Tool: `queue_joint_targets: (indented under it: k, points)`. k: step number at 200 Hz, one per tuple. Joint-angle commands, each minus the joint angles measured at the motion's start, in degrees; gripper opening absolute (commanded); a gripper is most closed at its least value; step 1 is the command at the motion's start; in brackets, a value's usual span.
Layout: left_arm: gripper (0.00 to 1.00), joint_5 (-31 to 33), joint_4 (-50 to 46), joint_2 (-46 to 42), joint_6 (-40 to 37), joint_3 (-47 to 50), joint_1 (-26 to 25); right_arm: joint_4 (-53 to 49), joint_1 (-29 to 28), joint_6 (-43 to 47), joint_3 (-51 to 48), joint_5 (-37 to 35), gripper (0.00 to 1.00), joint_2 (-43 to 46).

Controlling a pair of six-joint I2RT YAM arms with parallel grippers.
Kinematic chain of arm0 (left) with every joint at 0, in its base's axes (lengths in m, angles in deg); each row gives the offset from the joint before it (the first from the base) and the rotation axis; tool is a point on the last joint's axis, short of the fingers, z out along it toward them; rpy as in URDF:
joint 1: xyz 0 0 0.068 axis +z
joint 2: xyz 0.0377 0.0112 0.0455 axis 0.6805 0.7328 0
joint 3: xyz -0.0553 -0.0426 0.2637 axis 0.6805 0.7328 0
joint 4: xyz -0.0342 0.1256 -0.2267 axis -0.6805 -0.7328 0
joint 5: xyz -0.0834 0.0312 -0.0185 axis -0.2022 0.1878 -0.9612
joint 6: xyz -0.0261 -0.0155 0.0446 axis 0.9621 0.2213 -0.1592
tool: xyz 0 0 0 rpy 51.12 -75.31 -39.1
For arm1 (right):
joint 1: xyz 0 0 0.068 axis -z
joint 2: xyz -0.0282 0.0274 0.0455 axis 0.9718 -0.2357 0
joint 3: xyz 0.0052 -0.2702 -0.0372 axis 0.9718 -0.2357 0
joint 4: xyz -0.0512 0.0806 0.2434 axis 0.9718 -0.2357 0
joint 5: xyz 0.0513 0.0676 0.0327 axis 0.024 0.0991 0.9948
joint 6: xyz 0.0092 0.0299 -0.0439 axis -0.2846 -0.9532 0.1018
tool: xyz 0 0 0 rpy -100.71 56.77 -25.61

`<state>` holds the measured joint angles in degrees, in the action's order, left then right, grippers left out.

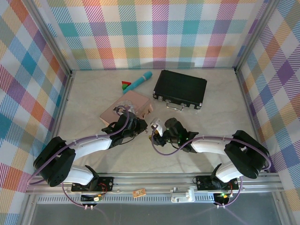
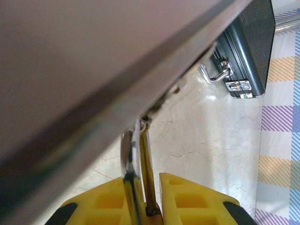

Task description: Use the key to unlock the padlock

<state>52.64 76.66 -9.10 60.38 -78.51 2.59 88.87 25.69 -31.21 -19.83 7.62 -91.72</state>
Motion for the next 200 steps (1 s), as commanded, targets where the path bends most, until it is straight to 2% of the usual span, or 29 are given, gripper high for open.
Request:
queue_joint_targets:
  k: [1, 63, 117, 132, 200]
  points:
    - [0.0, -0.4, 1.8, -1.4, 0.1, 0.1, 0.5, 6.5, -1.5, 3.9, 0.1, -1.1, 0.4, -0.2]
    - [0.0, -0.7, 3.3, -1.3, 1.0, 1.0, 0.4, 11.9, -3.0, 3.9, 0.3, -1.1, 0.4, -3.3]
    - [0.0, -0.9, 3.4, -2.2, 1.5, 1.4, 0.0, 13.7, -3.0, 5.9, 2.7, -6.6, 0.28, -6.9]
    - [0.0, -0.9, 3.3, -2.3, 1.6, 1.6, -0.2, 16.9, -3.0, 5.1, 2.2, -7.5, 0.26, -6.8]
    - [0.0, -0.3, 3.7, -2.2, 2.3, 2.6, -0.6, 20.6, -3.1, -0.3, 1.7, -6.0, 0.36, -6.3]
